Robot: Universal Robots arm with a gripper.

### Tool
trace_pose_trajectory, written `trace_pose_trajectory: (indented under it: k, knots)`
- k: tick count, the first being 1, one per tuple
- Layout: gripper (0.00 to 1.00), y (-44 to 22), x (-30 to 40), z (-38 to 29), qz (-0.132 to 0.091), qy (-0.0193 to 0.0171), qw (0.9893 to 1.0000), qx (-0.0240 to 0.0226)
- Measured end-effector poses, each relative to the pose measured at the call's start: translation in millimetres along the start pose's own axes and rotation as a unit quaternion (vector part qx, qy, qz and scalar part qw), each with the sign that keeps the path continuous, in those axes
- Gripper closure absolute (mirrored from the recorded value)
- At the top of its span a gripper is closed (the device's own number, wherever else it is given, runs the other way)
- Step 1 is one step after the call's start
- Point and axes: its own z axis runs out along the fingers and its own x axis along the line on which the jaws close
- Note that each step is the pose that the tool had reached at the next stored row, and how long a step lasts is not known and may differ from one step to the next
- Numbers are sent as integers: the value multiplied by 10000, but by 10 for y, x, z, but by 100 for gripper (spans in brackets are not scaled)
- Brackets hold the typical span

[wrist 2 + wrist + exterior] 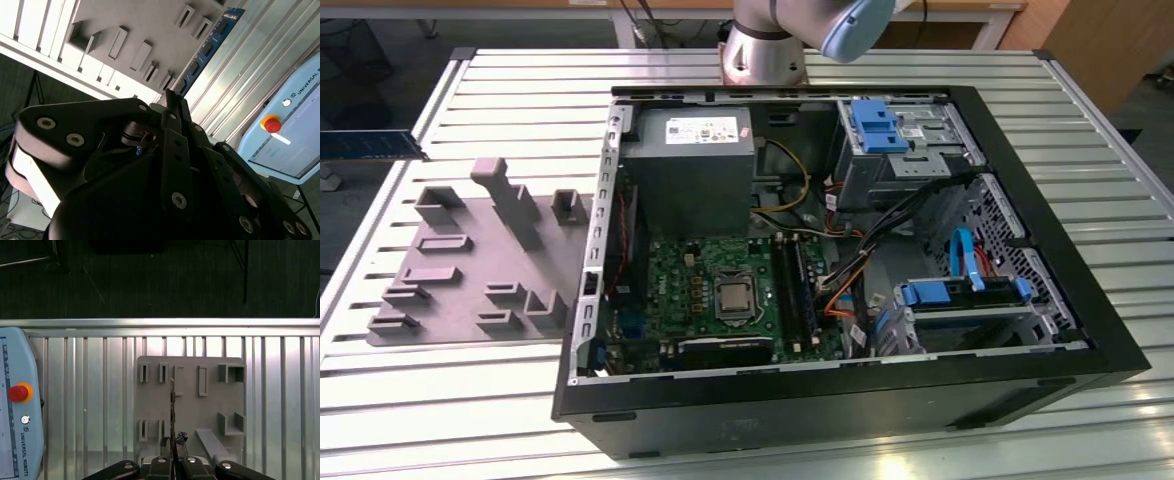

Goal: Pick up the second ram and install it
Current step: 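Pick up the second ram and move it above second insertion slot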

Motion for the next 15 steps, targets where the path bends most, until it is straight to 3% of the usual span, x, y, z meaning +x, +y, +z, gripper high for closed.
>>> trace_pose_trajectory:
  k: [15]
  knots:
    - [86,-51,0,0,-1,0,10000,0]
